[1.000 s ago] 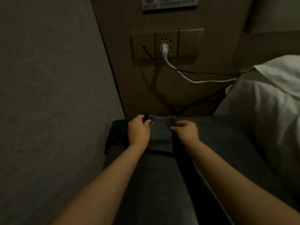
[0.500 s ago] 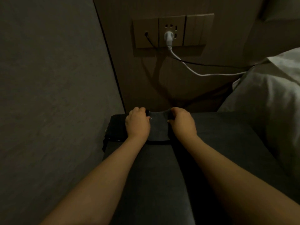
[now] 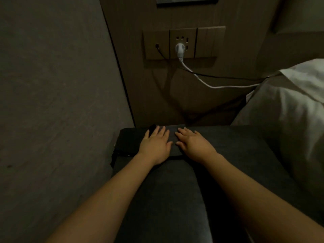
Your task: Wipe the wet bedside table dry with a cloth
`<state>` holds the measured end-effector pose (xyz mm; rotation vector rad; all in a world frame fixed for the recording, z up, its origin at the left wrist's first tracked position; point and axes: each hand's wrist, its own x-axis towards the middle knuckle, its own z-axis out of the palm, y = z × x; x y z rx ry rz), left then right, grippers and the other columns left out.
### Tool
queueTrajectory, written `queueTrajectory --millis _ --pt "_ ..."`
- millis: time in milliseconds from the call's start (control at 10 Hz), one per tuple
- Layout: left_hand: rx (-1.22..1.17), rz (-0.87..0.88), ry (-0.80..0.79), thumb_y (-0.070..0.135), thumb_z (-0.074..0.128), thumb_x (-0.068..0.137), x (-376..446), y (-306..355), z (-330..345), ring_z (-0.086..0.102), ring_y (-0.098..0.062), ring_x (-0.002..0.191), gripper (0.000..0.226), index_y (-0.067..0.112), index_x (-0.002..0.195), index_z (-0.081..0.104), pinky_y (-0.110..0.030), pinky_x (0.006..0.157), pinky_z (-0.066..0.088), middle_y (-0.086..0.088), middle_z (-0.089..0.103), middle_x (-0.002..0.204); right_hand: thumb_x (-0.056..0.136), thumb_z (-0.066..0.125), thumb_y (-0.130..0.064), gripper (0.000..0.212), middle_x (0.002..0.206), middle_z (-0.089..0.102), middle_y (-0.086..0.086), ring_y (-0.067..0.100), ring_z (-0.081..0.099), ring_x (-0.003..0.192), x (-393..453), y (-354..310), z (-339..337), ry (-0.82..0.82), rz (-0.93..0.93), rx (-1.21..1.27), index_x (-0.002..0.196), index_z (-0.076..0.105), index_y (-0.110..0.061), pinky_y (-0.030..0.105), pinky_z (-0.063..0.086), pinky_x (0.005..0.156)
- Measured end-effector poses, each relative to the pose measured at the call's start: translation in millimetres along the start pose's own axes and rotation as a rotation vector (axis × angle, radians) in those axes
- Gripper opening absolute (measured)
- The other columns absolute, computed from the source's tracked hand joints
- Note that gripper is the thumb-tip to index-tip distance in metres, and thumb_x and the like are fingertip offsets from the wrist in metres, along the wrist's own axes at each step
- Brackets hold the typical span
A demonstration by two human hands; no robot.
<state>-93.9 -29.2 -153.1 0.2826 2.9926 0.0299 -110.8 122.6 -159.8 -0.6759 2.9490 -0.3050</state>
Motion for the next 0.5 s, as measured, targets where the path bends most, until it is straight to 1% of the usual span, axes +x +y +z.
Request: queueTrajectory --millis 100,200,300,400,500 --pt "0.024 0.004 -0.072 0.038 0.026 0.101 -2.6 1.0 -9.6 0.003 -0.021 0.15 0.058 0.015 0.152 0.014 -0.044 0.12 0.004 -0.004 0.009 0.162 0.099 0.036 -0.033 0.049 0.156 0.023 0.005 0.022 0.018 0.143 -9.0 4.5 -6.1 -0.011 0.065 0.03 0.144 0.029 -0.015 0.04 0.015 0.116" --pt "-0.092 0.008 -0.052 0.029 0.039 0.098 -10.4 4.0 -23.8 0.042 -0.027 0.131 0.039 0.01 0.13 0.052 -0.041 0.114 0.029 -0.01 0.051 0.137 0.097 0.041 -0.031 0.04 0.142 0.045 0.011 0.026 0.039 0.132 -21.8 6.4 -17.7 -0.021 0.151 0.156 0.133 0.046 -0.013 0.039 0.032 0.11" --pt "-0.362 -0.028 0.016 0.022 0.046 0.095 -24.2 15.7 -40.7 0.062 -0.025 0.101 0.027 0.009 0.11 0.065 -0.033 0.088 0.05 -0.008 0.066 0.109 0.095 0.045 -0.031 0.033 0.122 0.063 0.007 0.021 0.058 0.108 -38.4 4.7 -31.0 0.067 0.231 0.385 0.122 0.058 -0.016 0.032 0.045 0.092" --pt "-0.577 -0.015 0.042 0.021 0.052 0.095 -39.3 35.0 -64.3 0.06 -0.017 0.112 0.03 0.013 0.123 0.062 -0.025 0.091 0.045 -0.005 0.064 0.123 0.094 0.051 -0.03 0.029 0.101 0.069 0.004 0.015 0.063 0.093 -56.9 -1.5 -52.6 0.12 0.234 0.626 0.113 0.066 -0.013 0.02 0.046 0.076" --pt "-0.848 -0.046 0.079 0.016 0.056 0.094 -54.3 58.2 -88.9 0.062 -0.016 0.105 0.027 0.008 0.117 0.066 -0.018 0.081 0.046 -0.008 0.068 0.116 0.094 0.051 -0.024 0.022 0.075 0.063 0.002 0.012 0.057 0.07 -77.0 -12.4 -75.2 0.169 0.257 1.06 0.086 0.069 -0.013 0.018 0.043 0.059"
